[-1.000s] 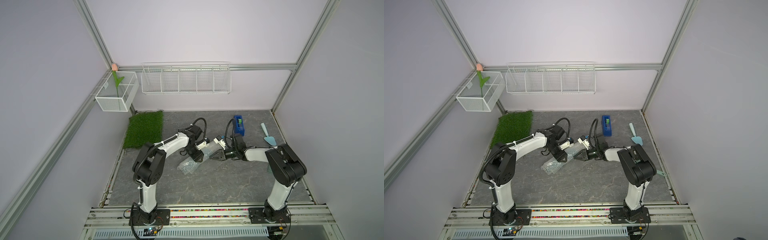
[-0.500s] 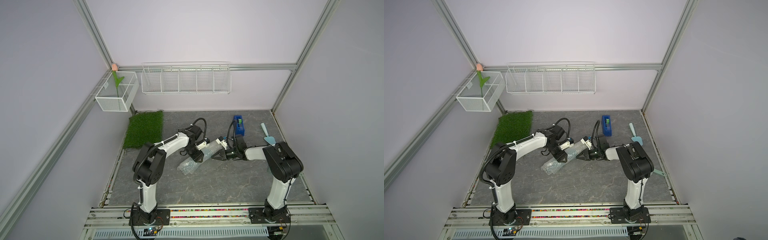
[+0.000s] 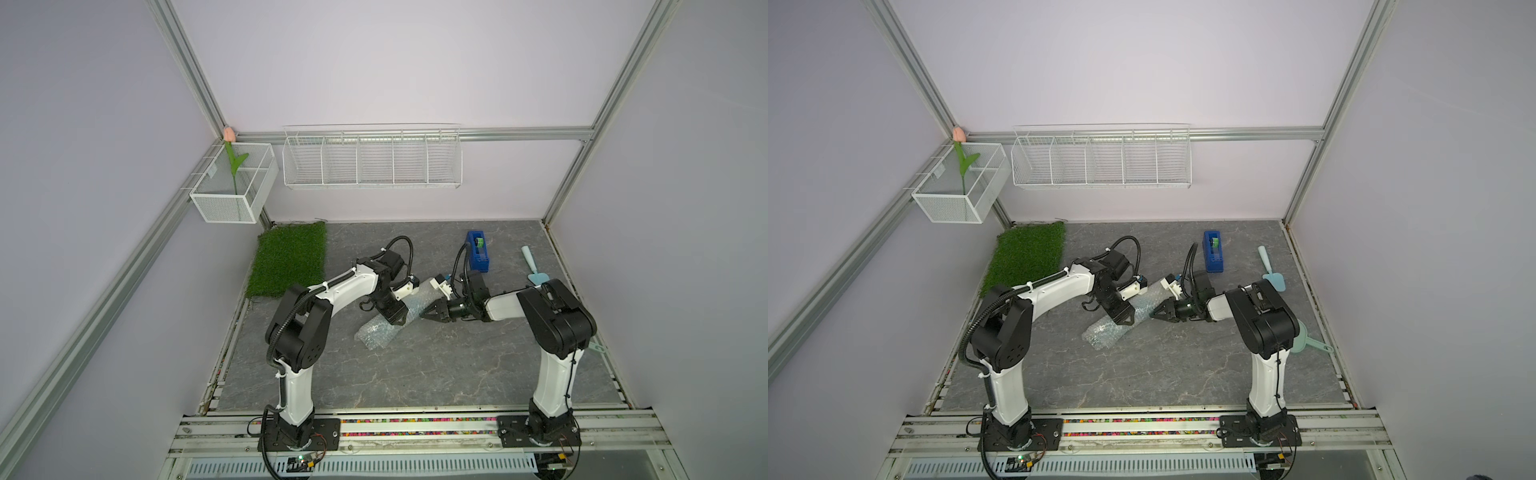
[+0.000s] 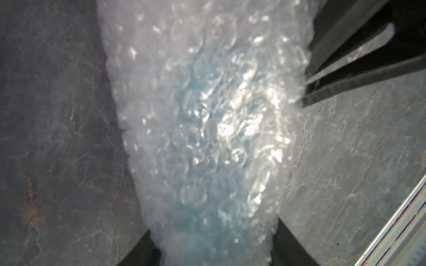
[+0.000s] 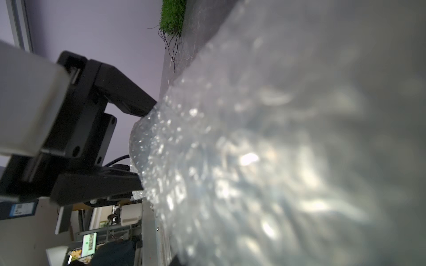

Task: Wrap wine bottles in bubble wrap
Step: Stick the tape on the bubble wrap.

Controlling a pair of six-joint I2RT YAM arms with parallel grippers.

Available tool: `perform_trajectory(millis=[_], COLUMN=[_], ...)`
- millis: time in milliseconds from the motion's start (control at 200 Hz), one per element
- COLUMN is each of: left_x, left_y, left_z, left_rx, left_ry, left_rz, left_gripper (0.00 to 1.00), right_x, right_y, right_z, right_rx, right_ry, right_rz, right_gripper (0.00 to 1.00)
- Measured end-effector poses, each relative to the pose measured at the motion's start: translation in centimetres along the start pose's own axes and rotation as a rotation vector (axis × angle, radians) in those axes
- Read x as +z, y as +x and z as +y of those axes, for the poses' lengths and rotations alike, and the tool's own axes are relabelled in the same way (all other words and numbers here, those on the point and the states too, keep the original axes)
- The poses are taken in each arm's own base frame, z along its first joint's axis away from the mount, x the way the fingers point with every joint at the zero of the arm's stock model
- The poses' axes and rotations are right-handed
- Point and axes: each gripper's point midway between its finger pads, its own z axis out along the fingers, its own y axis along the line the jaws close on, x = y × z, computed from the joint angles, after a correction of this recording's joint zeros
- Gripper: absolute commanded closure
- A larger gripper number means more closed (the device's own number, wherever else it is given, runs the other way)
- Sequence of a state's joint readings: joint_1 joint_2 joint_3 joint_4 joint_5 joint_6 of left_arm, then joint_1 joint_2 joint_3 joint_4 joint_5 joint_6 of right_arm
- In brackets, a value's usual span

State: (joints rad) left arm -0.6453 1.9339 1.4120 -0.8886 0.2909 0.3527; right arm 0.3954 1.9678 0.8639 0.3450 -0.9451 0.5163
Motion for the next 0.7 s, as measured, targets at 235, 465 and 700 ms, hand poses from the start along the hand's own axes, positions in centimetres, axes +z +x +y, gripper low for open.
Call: perform_trajectory(millis=[235, 465, 700], left_x=[0.0, 0.0, 0.1], left_y=[0.1, 0.0, 0.0], left_z=[0.1, 0.0, 0.0], left_rx=[-0.004, -0.006, -0.009], left_ry=[0.003, 0.009, 0.014], left_rz=[0.001, 0.008, 0.015], left_gripper=[0.41, 0.41, 0.41], right_x=[0.1, -2.1, -5.0], right_y=[-0.3, 0.7, 2.4], right_z=[-0.8, -0.3, 2.4], right_rx=[0.024, 0.006, -0.048], right_ry=[0.054, 0.119, 0.125], right_rz=[-0.005, -0.017, -0.024], right_gripper=[0.48, 0.3, 0.74])
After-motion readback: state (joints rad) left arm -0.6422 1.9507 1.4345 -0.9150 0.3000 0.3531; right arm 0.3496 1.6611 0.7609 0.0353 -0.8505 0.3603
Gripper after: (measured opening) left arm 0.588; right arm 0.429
